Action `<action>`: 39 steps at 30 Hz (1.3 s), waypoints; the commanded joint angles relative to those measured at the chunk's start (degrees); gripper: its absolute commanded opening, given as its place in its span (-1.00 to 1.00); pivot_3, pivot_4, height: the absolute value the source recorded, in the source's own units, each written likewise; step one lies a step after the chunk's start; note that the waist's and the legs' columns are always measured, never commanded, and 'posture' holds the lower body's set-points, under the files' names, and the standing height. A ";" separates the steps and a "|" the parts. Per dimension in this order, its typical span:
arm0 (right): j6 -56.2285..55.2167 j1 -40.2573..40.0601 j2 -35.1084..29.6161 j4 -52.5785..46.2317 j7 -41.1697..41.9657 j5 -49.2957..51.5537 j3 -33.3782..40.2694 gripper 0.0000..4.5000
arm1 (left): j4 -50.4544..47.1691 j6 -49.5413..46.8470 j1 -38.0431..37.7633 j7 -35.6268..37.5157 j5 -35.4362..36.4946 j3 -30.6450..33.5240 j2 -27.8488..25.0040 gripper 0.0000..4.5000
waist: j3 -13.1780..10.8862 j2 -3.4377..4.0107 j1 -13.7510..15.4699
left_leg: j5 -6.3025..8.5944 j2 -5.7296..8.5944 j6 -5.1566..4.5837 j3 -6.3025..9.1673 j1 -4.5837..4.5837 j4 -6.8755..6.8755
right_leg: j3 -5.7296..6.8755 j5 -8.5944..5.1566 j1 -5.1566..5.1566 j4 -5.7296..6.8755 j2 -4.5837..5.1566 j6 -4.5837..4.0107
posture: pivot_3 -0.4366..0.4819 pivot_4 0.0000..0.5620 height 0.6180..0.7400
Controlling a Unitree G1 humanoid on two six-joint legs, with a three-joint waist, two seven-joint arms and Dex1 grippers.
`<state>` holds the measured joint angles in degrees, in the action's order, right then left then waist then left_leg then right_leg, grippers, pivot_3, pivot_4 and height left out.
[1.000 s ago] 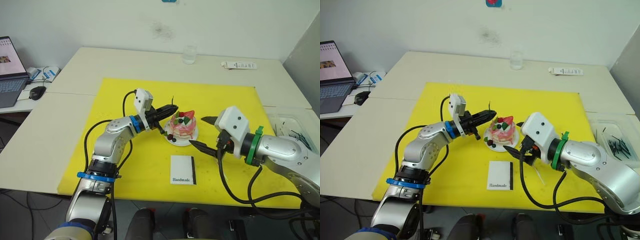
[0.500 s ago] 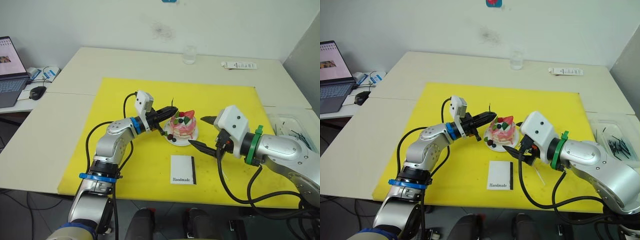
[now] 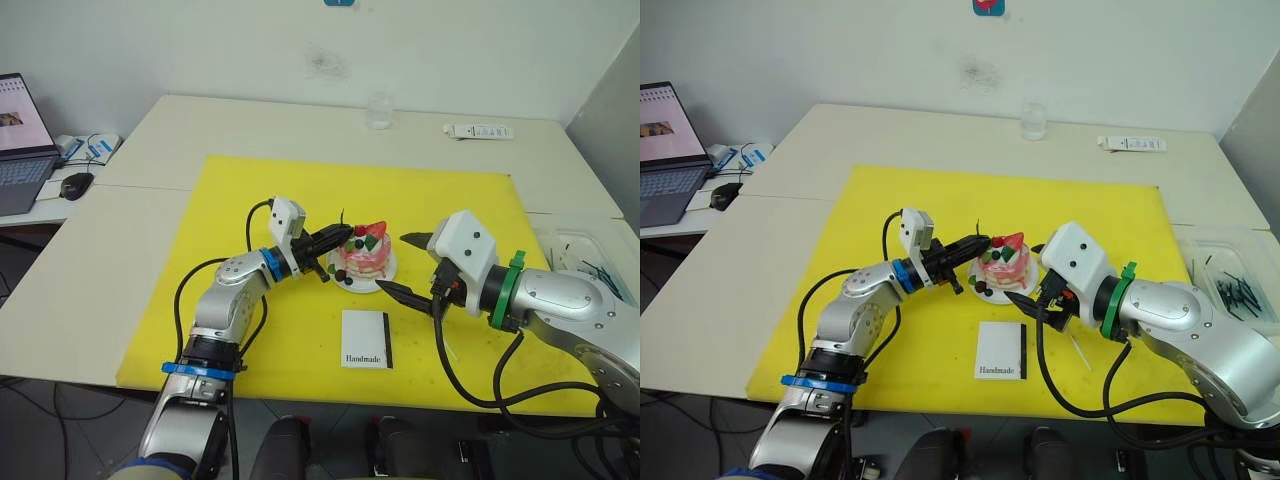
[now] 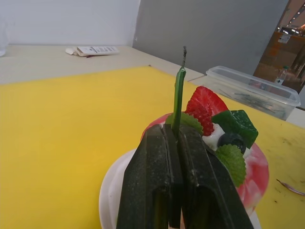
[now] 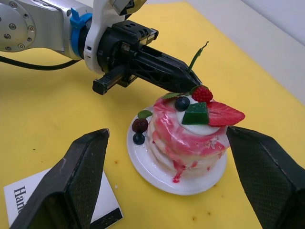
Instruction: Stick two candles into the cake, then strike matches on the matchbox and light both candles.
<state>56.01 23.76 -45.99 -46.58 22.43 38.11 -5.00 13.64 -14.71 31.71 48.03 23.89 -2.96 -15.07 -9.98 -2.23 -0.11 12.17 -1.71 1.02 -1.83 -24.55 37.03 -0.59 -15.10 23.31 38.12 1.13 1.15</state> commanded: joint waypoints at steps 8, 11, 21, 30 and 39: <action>-0.61 -0.15 0.59 -2.35 0.25 -1.39 2.02 0.83 | -6.37 -4.85 0.35 -2.06 2.52 2.87 -0.53 -0.04 | 0.00 0.00 -0.02 | 0.00 0.00 0.00 0.01 0.00 0.00 | 0.01 0.01 0.00 -0.01 -0.01 0.01 | -0.05 -0.47 0.96; -0.21 -0.49 1.48 -2.42 -0.43 -1.13 2.52 0.83 | -9.61 -7.47 -0.75 -3.09 4.05 5.51 -2.53 0.39 | 0.00 0.00 -0.02 | 0.00 -0.01 0.00 0.00 0.00 0.00 | -0.01 0.01 0.00 -0.01 -0.01 0.01 | -0.05 -0.47 0.96; -0.71 -4.45 2.40 -3.67 -1.57 -1.26 7.92 0.83 | -20.61 -13.73 -2.84 -1.66 6.82 9.47 -11.88 0.98 | 0.00 0.00 0.00 | 0.00 0.00 0.00 0.00 0.02 0.00 | 0.00 0.03 -0.01 0.01 0.01 0.02 | -0.05 -0.47 0.96; -5.91 -26.21 -2.45 -6.96 0.91 -7.84 14.06 0.83 | -41.70 -14.89 -15.38 13.30 10.21 4.84 -27.07 0.98 | 0.01 0.01 -0.03 | 0.00 -0.10 0.01 -0.01 0.05 -0.04 | 0.00 -0.08 0.00 -0.03 0.03 0.22 | -0.05 -0.47 0.96; -9.37 -38.49 4.59 -4.36 -4.03 -15.87 9.39 0.83 | -49.30 -11.97 -22.25 13.78 9.27 -1.56 -26.50 0.98 | 0.04 0.07 -0.03 | -0.10 -0.14 -0.12 -0.14 0.41 -0.01 | -0.22 -0.01 -0.19 -0.02 0.12 -0.18 | -0.05 -0.47 0.96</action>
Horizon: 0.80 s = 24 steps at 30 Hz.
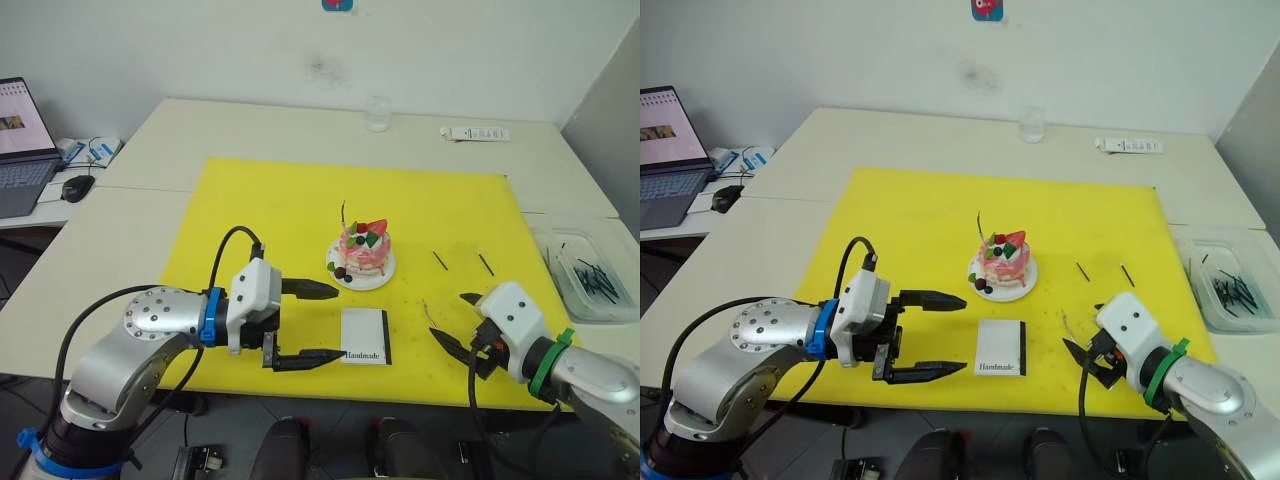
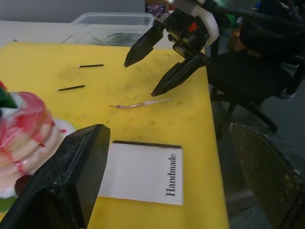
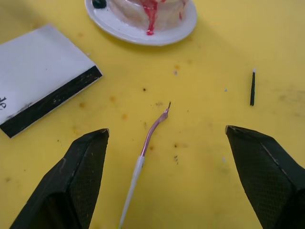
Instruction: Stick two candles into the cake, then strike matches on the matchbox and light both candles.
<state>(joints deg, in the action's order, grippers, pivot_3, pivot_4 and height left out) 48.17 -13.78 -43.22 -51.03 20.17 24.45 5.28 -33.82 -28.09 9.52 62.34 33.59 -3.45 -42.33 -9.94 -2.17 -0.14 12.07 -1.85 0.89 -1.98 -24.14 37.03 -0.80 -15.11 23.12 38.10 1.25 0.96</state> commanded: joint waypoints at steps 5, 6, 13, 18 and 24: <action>-3.13 -2.98 4.98 2.71 -3.23 -5.74 -3.41 0.83 | -0.41 2.44 1.00 -1.16 -1.70 -1.83 0.98 0.98 | 0.01 0.00 0.00 | -0.06 0.03 -0.09 -0.03 0.07 0.02 | -0.07 0.05 -0.02 0.01 0.00 -0.05 | -0.05 -0.47 0.96; -3.52 -3.23 5.70 3.42 -3.75 -6.59 -3.79 0.83 | -0.21 2.59 1.16 -1.29 -1.93 -1.94 1.11 0.98 | 0.01 0.00 0.00 | -0.06 0.03 -0.09 -0.03 0.08 0.01 | -0.07 0.05 -0.03 -0.01 -0.01 -0.05 | -0.05 -0.47 0.96; -4.58 -3.75 8.54 4.39 -3.73 -9.10 -5.74 0.57 | -1.30 2.69 0.64 -1.81 -2.18 -3.14 1.37 1.00 | 0.03 0.03 0.00 | -0.06 0.03 -0.09 -0.08 0.04 -0.06 | -0.09 0.03 0.01 -0.04 -0.08 -0.04 | -0.05 -0.47 0.96; -3.41 -3.75 9.53 3.81 -3.27 -8.85 -6.12 -0.24 | -0.95 2.28 1.39 -2.37 -2.08 -3.71 1.34 1.00 | 0.03 0.03 0.00 | -0.06 0.00 -0.09 -0.05 0.06 -0.04 | -0.08 0.02 0.01 -0.01 -0.07 -0.07 | -0.05 -0.47 0.96; -2.42 -3.22 10.01 2.88 -2.34 -7.66 -5.22 -0.98 | -1.09 2.02 0.91 -2.22 -1.85 -3.98 1.13 1.00 | 0.03 0.03 0.00 | -0.06 0.04 -0.09 -0.09 0.06 -0.02 | -0.11 0.03 -0.02 -0.04 -0.05 -0.06 | -0.05 -0.47 0.96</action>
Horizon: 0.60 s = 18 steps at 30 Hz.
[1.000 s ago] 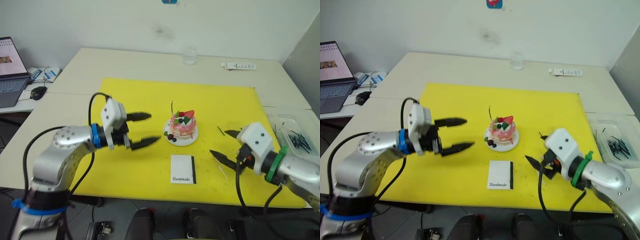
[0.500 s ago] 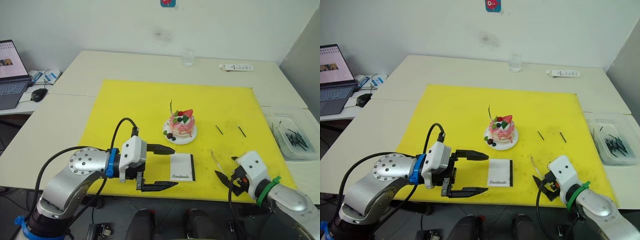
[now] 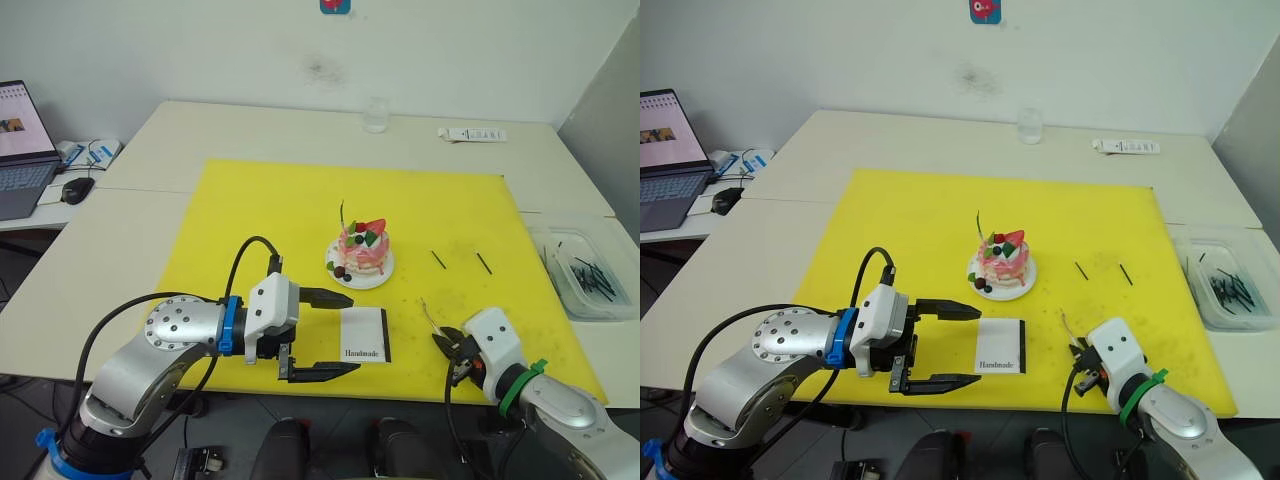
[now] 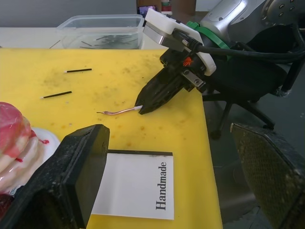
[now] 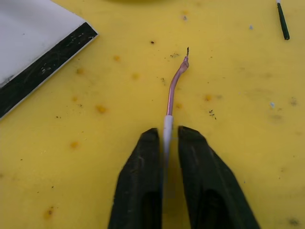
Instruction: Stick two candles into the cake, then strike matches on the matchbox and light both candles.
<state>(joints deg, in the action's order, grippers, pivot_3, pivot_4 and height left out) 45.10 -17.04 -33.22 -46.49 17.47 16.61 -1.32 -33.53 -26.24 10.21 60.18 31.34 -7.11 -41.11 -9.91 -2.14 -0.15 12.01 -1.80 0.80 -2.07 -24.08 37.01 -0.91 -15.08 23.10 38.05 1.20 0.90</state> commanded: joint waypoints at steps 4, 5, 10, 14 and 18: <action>1.76 -0.07 -2.17 -3.82 4.07 3.21 5.56 -0.98 | -1.15 0.51 -0.02 0.19 0.21 -0.75 0.02 1.00 | 0.00 0.00 0.01 | 0.00 0.00 0.00 0.01 -0.01 -0.03 | 0.02 0.00 0.01 0.00 -0.01 0.00 | -0.05 -0.47 0.96; 1.74 -0.38 -3.39 -4.05 5.57 3.83 7.64 -0.98 | -1.35 0.38 -0.11 0.10 0.39 -0.87 0.13 1.00 | 0.00 0.00 0.01 | 0.00 -0.01 0.00 0.01 -0.02 -0.03 | 0.02 -0.01 0.02 0.00 -0.01 -0.01 | -0.05 -0.47 0.96; -0.94 -4.62 -10.97 -0.75 15.35 5.37 20.59 -0.98 | -3.16 -0.16 -1.05 -0.53 1.41 -1.78 0.79 1.00 | 0.00 0.00 0.05 | 0.00 0.03 0.00 0.01 -0.04 -0.04 | 0.02 -0.01 0.02 -0.02 -0.03 0.00 | -0.05 -0.47 0.96; -9.04 -11.42 -17.06 6.36 26.78 3.76 30.06 -0.98 | -4.36 -0.81 -0.79 -0.64 2.27 -2.27 1.28 1.00 | 0.00 0.00 0.15 | 0.00 0.05 0.00 0.04 -0.05 -0.03 | 0.06 -0.02 0.00 -0.04 -0.05 -0.01 | -0.05 -0.47 0.96; -15.73 -14.27 -20.84 15.30 35.08 2.50 35.40 -0.98 | -5.07 -1.35 -0.11 -0.89 2.95 -2.82 1.57 1.00 | 0.01 0.02 0.10 | 0.00 0.04 0.00 0.04 -0.01 -0.02 | 0.04 -0.01 -0.03 -0.02 -0.06 -0.01 | -0.05 -0.47 0.96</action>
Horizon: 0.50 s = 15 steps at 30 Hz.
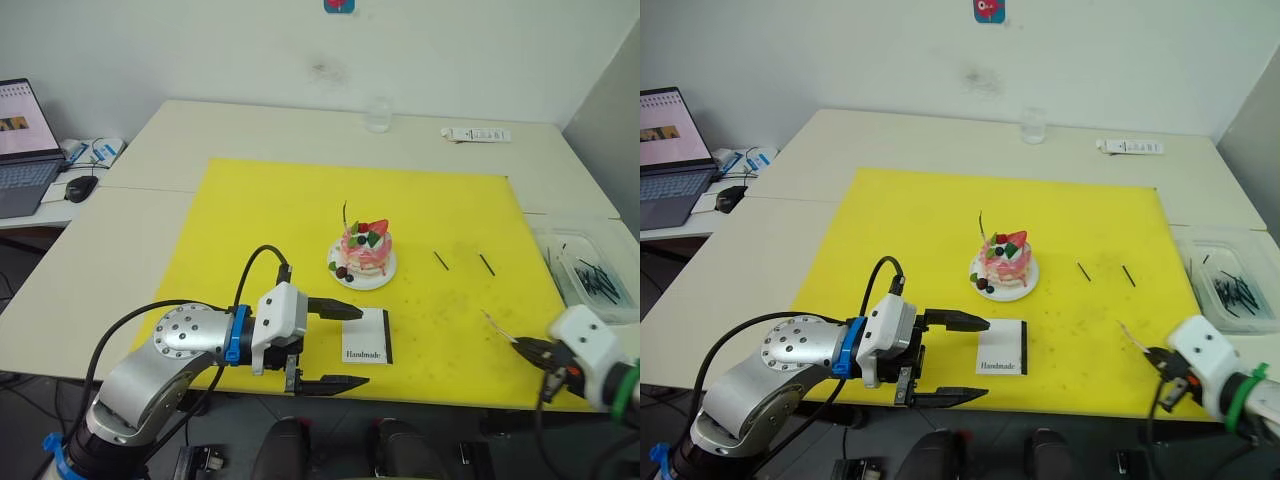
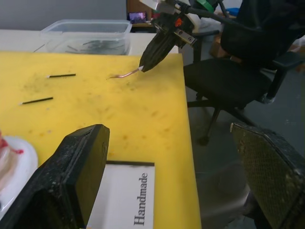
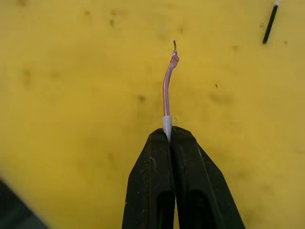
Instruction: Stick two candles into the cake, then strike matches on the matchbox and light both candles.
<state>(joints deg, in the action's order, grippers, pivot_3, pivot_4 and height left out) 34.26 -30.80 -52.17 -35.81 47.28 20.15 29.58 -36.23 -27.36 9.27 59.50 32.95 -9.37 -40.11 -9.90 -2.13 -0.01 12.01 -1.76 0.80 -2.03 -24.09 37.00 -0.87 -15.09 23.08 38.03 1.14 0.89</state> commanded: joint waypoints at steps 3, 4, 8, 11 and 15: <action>-7.67 -0.85 -3.69 10.33 9.56 -1.80 5.45 -0.98 | -2.31 -0.88 1.95 -0.75 1.69 -1.25 1.21 1.00 | 0.00 0.00 -0.10 | 0.00 0.01 0.00 -0.02 0.07 0.01 | -0.03 0.00 -0.03 0.02 -0.01 0.00 | -0.05 -0.47 0.96; -8.46 -1.04 -4.39 11.82 10.77 -2.32 5.24 -0.98 | -2.20 -1.07 2.34 -0.89 1.69 -1.44 1.44 1.00 | 0.00 0.00 -0.09 | 0.00 0.01 0.00 -0.01 0.10 0.01 | -0.02 0.00 -0.07 0.02 -0.01 0.00 | -0.05 -0.47 0.96; -8.25 1.11 -7.03 15.95 12.91 -3.21 3.40 -0.98 | -1.86 -1.45 3.15 -1.16 1.62 -1.83 1.95 1.00 | 0.00 0.01 -0.13 | 0.00 0.03 0.00 0.01 0.18 0.00 | -0.01 -0.02 -0.20 -0.02 -0.01 -0.03 | -0.05 -0.47 0.96; -5.91 2.63 -8.35 17.17 14.56 -2.77 1.80 -0.98 | -1.72 -1.49 3.47 -1.53 1.46 -2.07 2.16 1.00 | 0.01 0.03 -0.16 | 0.00 0.03 0.00 0.00 0.20 0.00 | -0.02 -0.02 -0.23 -0.03 -0.01 -0.03 | -0.05 -0.47 0.96; -4.87 2.76 -9.08 17.93 15.30 -3.89 0.05 -0.98 | -1.53 -1.32 3.46 -1.75 1.11 -2.18 2.24 1.00 | 0.01 0.04 -0.03 | 0.00 0.03 0.00 0.09 0.20 -0.01 | 0.07 -0.05 -0.28 -0.04 -0.01 -0.07 | -0.05 -0.47 0.96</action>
<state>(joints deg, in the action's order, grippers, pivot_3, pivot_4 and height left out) 29.04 -28.20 -60.58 -18.16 62.08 16.81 29.55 -36.41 -28.86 12.05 58.02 33.80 -11.07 -38.10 -9.89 -2.08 -0.03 12.01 -1.73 0.80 -1.94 -23.89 36.99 -0.80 -15.15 22.79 37.99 1.13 0.82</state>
